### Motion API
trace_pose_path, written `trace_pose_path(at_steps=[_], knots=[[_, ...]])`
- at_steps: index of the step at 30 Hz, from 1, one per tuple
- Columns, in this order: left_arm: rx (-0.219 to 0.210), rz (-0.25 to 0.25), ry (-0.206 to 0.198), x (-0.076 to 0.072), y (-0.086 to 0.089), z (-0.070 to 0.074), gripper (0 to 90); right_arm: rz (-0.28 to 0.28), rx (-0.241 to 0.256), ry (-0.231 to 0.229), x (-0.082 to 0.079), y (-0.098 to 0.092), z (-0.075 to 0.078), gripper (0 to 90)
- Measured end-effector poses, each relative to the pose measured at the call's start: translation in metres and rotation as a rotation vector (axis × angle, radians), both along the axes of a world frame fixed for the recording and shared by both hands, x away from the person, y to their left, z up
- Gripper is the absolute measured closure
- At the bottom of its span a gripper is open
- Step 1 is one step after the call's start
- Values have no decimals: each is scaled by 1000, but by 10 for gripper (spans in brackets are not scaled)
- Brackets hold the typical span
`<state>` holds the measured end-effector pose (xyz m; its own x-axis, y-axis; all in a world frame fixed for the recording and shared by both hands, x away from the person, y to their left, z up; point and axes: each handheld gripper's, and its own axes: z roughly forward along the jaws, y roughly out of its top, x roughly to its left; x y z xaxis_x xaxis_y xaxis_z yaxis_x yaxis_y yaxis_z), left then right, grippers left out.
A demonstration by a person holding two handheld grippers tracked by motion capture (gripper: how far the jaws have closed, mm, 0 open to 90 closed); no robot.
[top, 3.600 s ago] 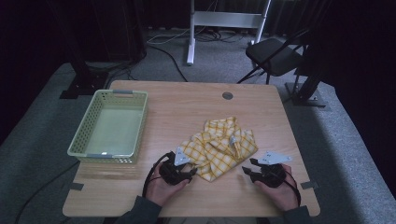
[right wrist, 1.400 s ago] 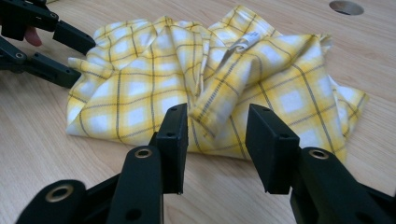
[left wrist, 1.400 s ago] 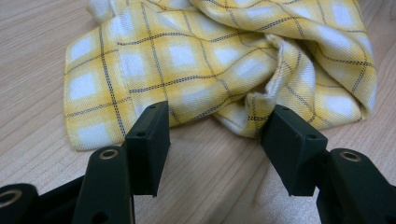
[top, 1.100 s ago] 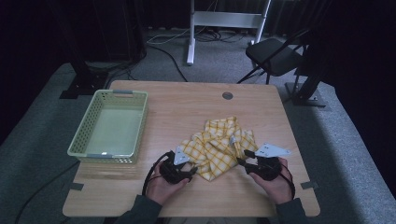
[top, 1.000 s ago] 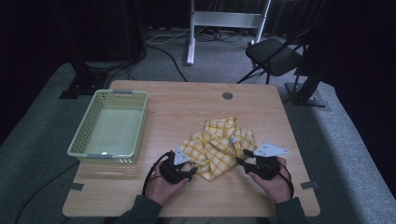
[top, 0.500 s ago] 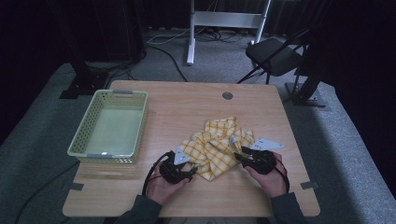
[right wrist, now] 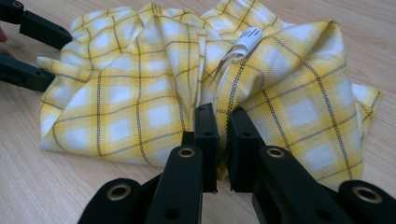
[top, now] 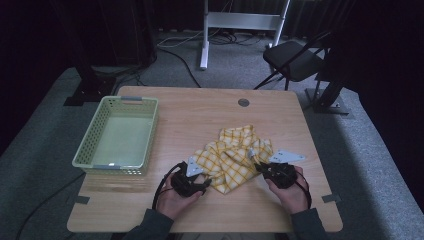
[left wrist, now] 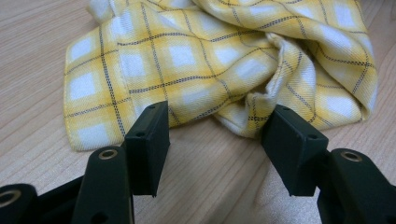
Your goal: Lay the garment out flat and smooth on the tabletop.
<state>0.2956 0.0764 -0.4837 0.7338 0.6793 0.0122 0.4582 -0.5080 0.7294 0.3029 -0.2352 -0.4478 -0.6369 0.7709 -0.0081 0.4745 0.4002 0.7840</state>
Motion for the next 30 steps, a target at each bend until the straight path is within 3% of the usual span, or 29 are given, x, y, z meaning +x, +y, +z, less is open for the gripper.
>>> trace_pose_path(at_steps=[30], knots=[[0, 1, -1, 0, 0, 0, 426, 7, -10, 3, -20, -8, 0, 843]])
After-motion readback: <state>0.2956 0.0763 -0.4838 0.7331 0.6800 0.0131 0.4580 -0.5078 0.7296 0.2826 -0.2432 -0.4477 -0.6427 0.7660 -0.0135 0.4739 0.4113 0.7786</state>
